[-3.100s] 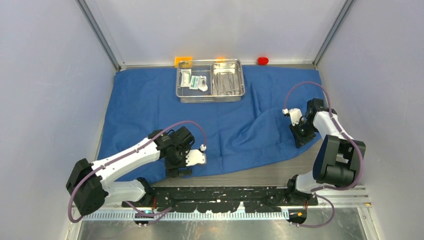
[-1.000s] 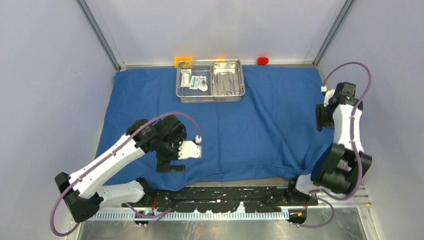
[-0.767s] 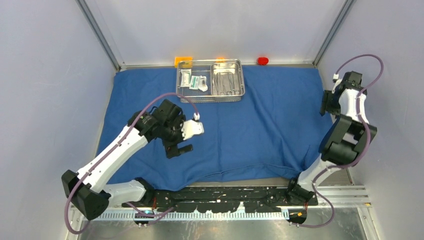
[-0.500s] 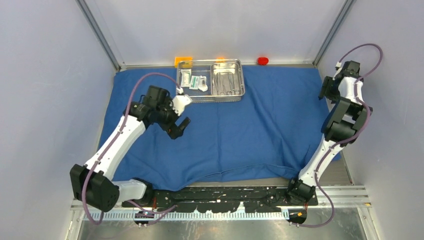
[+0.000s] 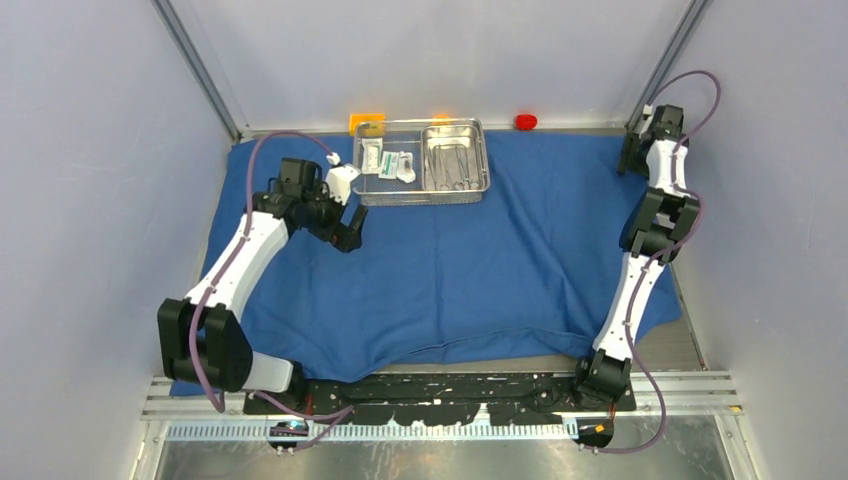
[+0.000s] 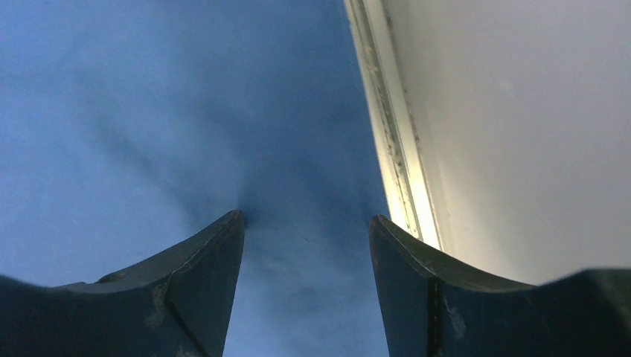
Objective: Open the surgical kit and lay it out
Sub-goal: Smooth out the surgical kit at the center of the board.
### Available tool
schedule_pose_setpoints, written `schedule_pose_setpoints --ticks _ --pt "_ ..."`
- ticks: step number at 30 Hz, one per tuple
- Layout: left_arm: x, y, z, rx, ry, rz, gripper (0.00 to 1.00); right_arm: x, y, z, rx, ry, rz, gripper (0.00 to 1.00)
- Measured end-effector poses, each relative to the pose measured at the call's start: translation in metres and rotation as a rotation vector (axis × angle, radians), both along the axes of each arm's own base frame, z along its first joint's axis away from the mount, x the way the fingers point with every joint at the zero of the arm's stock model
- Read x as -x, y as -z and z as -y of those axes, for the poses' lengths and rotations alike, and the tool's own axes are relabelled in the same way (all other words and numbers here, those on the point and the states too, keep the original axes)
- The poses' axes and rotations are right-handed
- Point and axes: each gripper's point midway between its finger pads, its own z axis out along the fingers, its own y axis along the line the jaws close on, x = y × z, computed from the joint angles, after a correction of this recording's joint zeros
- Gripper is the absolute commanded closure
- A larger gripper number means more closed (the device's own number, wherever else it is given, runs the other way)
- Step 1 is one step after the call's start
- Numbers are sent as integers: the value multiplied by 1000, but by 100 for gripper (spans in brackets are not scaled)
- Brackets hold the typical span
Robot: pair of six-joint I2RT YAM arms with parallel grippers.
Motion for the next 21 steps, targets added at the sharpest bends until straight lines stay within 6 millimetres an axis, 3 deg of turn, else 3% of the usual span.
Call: schedule_pose_setpoints --ticks 8,16,21 --pt "-14 22 4 5 -20 -61 0 -27 -2 0 39 -10 51 25" --pt "-29 21 6 6 -22 -54 0 -30 -2 3 59 0 53 23" --pt "-29 21 6 5 -22 -53 0 -33 -1 1 77 -16 45 27"
